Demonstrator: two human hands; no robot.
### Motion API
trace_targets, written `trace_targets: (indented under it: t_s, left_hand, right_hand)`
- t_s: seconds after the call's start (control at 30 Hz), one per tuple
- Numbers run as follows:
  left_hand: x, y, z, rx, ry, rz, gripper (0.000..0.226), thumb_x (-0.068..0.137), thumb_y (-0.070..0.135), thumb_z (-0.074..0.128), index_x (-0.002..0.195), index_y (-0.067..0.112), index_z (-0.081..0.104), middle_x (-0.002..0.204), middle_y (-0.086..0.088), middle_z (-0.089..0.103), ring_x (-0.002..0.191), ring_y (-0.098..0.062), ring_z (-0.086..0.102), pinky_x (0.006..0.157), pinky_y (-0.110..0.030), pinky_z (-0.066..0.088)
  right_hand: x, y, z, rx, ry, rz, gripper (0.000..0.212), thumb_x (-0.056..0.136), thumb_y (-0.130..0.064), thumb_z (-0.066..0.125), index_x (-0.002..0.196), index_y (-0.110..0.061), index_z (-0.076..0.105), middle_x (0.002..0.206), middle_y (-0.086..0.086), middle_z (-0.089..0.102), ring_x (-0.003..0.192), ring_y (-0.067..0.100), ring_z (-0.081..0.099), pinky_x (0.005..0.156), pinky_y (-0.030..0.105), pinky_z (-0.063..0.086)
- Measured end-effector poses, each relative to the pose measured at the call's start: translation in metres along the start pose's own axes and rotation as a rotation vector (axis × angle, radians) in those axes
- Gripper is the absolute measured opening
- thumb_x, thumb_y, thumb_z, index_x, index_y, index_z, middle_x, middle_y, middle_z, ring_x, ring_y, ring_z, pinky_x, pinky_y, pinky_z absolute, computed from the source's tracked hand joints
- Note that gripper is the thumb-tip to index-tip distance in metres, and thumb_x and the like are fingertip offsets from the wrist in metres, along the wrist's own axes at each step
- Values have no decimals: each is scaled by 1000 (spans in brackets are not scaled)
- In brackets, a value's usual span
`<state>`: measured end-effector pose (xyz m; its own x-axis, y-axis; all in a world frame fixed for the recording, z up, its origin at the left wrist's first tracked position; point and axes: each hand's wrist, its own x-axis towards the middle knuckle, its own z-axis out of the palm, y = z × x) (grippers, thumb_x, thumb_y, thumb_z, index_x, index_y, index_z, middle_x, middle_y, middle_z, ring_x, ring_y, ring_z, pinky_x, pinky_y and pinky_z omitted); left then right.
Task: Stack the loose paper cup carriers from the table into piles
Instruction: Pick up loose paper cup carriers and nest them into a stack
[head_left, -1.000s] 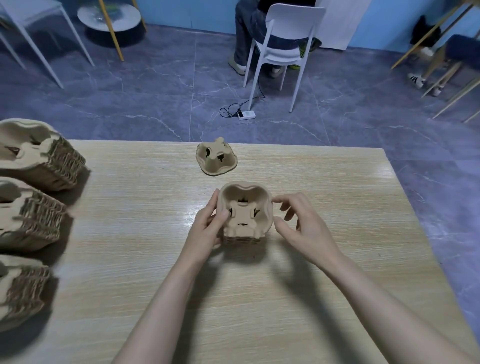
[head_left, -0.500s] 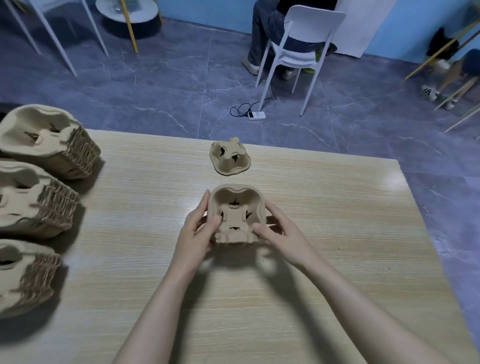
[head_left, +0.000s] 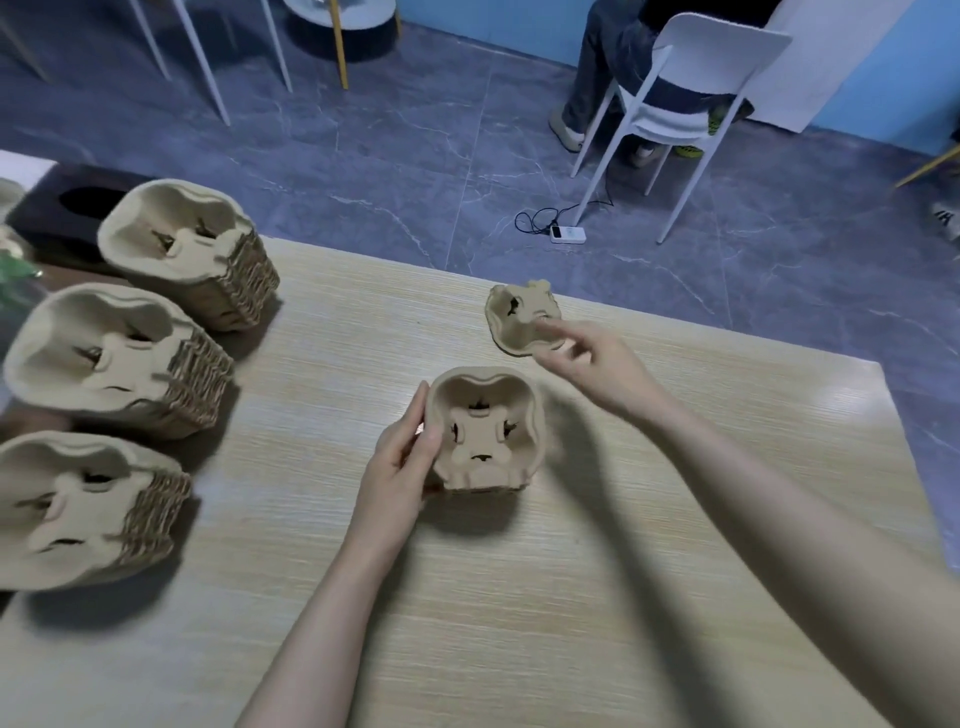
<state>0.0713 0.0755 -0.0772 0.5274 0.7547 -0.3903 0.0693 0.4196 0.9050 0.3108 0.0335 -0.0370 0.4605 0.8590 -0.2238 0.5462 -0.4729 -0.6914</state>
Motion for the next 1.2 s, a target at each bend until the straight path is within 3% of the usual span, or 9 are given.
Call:
trace_targets:
  t_s: [0.13, 0.2, 0.3, 0.47, 0.73, 0.8, 0.9, 1.07, 1.2]
  left_hand:
    - [2, -3, -5, -22, -10, -26, 36, 97, 32, 54, 120, 60, 51, 123, 23, 56, 113, -9, 62, 68, -21, 56]
    - [4, -8, -8, -1, -8, -33, 36, 93, 43, 58, 119, 67, 51, 131, 20, 54, 120, -14, 59, 82, -31, 58]
    - [6, -14, -11, 60, -4, -17, 41, 85, 57, 61, 124, 68, 49, 136, 23, 52, 130, -6, 51, 106, -45, 46]
    - [6, -16, -13, 78, -2, 7, 57, 77, 63, 59, 133, 56, 49, 132, 30, 53, 129, 11, 44, 113, -33, 36]
    - [6, -17, -12, 58, -4, 21, 57, 75, 63, 59, 131, 54, 50, 137, 28, 51, 128, 15, 42, 104, -18, 34]
    - [7, -17, -13, 50, -2, 15, 55, 73, 65, 60, 127, 59, 51, 136, 29, 51, 128, 14, 42, 107, -22, 37]
    - [8, -19, -14, 54, -11, 5, 54, 74, 68, 60, 126, 63, 51, 137, 32, 50, 132, 6, 43, 112, -42, 40]
    - [10, -19, -15, 39, -10, 6, 50, 76, 66, 62, 125, 65, 51, 138, 29, 50, 134, -6, 47, 107, -50, 44]
    - [10, -17, -12, 40, 3, 2, 38, 87, 58, 63, 122, 66, 52, 140, 19, 52, 130, -23, 53, 101, -52, 49]
  right_hand:
    - [57, 4, -5, -242, -46, 49, 68, 89, -25, 66, 149, -29, 35, 142, 16, 42, 130, 33, 35, 111, 43, 29]
    - [76, 8, -7, -312, -60, 100, 72, 91, -28, 65, 152, -28, 27, 148, 16, 35, 137, 33, 25, 110, 43, 25]
    - [100, 15, -9, -365, -65, 142, 71, 93, -28, 63, 153, -25, 26, 151, 17, 32, 141, 33, 21, 110, 45, 26]
    - [122, 27, -4, -390, -131, 151, 56, 93, -28, 62, 145, -28, 41, 142, 19, 38, 135, 36, 28, 108, 44, 29]
    - [111, 35, 6, -241, -122, 53, 41, 76, -15, 80, 111, -24, 60, 128, 19, 48, 126, 35, 39, 106, 41, 34]
    - [100, 37, 6, -157, -62, 10, 44, 70, -11, 83, 101, -28, 56, 129, 19, 49, 126, 33, 40, 102, 35, 35]
    - [81, 38, 3, -76, -9, -39, 42, 67, -2, 83, 98, -14, 59, 112, 12, 53, 105, 25, 46, 80, 17, 35]
    - [49, 44, 2, -148, 53, -106, 39, 66, -11, 85, 96, -23, 63, 125, 7, 54, 122, 27, 44, 100, 38, 34]
    - [28, 40, 4, -207, 172, -162, 54, 66, -19, 86, 113, -20, 60, 114, -9, 56, 107, 24, 49, 96, 46, 37]
